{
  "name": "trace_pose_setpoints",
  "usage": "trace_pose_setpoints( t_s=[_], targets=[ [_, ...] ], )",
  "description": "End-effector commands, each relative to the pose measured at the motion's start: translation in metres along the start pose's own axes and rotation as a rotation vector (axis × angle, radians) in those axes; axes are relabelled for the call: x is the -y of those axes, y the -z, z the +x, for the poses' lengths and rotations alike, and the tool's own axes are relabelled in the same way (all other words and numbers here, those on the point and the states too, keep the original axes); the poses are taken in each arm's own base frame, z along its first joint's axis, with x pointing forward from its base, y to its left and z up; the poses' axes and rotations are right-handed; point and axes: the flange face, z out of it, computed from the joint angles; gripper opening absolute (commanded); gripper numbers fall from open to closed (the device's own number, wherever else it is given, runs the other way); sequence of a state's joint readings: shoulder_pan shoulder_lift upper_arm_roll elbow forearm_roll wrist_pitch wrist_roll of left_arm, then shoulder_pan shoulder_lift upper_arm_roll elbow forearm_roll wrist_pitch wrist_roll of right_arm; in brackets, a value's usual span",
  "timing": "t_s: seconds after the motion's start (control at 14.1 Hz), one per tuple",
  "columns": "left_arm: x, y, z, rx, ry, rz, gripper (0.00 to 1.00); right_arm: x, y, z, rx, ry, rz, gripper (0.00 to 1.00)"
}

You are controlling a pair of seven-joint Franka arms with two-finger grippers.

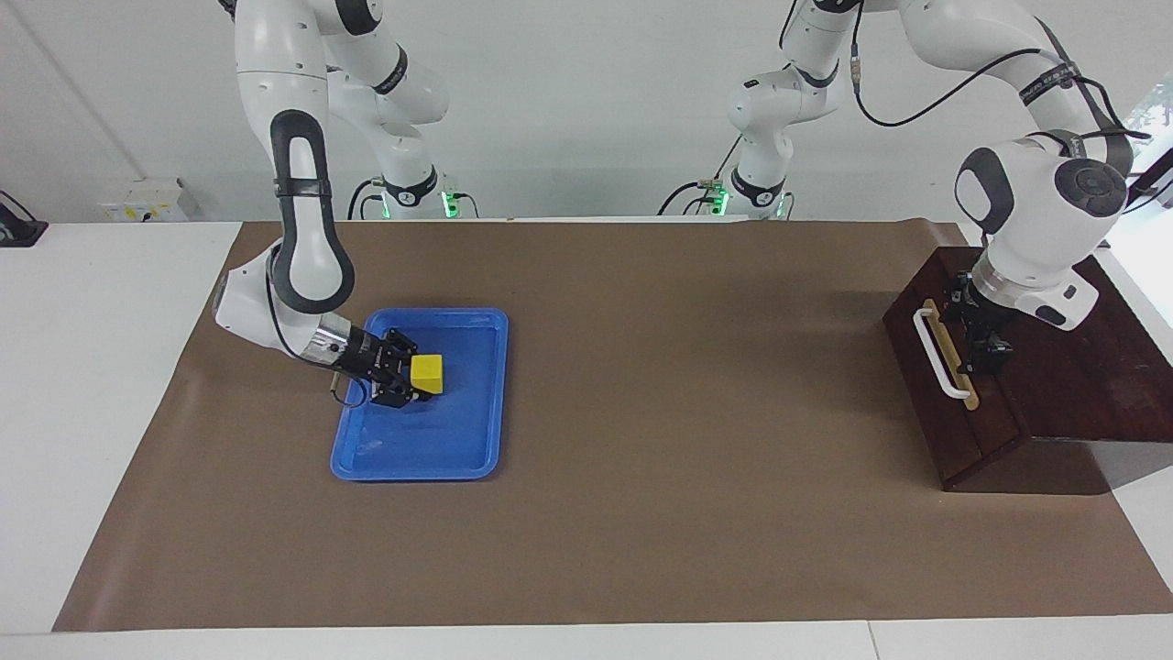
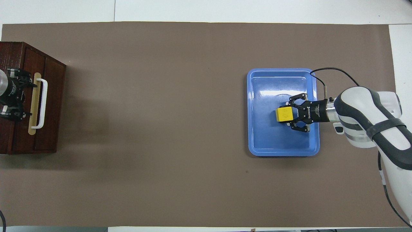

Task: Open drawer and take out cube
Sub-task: 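Lower the cube into the blue tray and open the right gripper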

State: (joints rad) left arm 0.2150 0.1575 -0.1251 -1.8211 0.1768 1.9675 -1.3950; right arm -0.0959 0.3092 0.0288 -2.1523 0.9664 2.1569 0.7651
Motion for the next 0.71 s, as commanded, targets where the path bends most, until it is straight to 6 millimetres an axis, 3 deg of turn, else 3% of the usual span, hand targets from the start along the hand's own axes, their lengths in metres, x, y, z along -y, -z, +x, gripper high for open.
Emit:
trace_pose_setpoints(
  t_s=[0.0,0.07,0.21,0.43,0.64],
  targets=[
    [-0.004,0.032,-0.013,-0.027,-0.061,-0.020,1.00,-0.008,-0.007,-0.002,-0.011,-0.016,0.008,0.68],
    [-0.008,0.047,-0.022,-0.023,-0.106,-0.023,1.00,-0.008,-0.007,-0.002,-0.011,-0.016,0.008,0.70],
    [-0.007,0.067,-0.038,0.005,-0.250,-0.022,1.00,-0.007,-0.006,-0.003,-0.013,-0.012,0.009,0.91],
    [0.004,0.101,-0.048,0.071,-0.435,-0.100,1.00,-0.005,-0.004,-0.007,-0.007,-0.016,0.007,1.00],
    [0.013,0.114,-0.066,0.067,-0.683,-0.094,1.00,0.011,0.007,-0.029,0.003,-0.061,0.013,1.00]
  ],
)
